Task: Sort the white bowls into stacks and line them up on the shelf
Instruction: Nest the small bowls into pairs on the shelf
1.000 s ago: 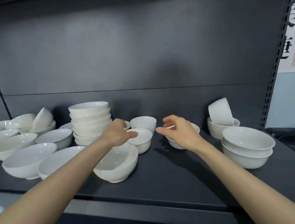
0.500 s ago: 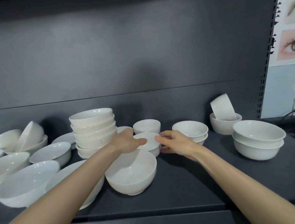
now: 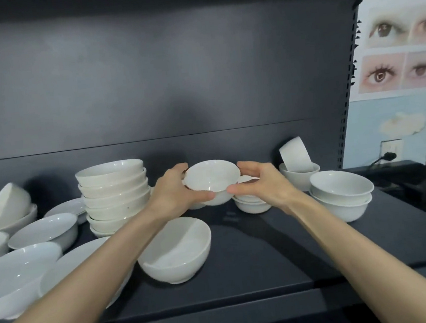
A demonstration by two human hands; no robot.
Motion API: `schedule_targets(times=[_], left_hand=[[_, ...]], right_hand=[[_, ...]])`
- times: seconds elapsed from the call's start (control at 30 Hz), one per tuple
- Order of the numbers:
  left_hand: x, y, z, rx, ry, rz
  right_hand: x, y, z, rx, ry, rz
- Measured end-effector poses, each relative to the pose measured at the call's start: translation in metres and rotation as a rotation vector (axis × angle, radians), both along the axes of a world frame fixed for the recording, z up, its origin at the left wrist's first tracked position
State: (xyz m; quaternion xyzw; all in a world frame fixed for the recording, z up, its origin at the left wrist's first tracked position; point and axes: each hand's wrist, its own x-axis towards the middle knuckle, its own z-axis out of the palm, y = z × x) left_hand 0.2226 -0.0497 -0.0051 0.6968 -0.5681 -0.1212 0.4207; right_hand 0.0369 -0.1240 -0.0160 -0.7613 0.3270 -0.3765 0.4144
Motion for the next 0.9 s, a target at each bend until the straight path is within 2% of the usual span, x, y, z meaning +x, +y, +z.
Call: schedule_targets(times=[0.2, 0.5, 0.77, 0.9], left_hand=[[-0.024, -0.009, 0.002, -0.143, 0.091, -0.083], [-0.100, -0.031, 0.014, -0.281, 0.308, -0.188], [-0.199, -0.062, -0.006, -0.256, 0.516, -0.179], [-0.226, -0.072, -0.025, -0.243, 0.511, -0.176]], right_hand=[[-0.036, 0.005, 0.012, -0.041, -0.127, 0.009], [-0.117, -0.015, 0.034, -0.102, -0.136, -0.073], [-0.213, -0.047, 0.032, -0.085, -0.099, -0.091], [-0.240, -0.058, 0.022, -0.034, -0.079, -0.068]])
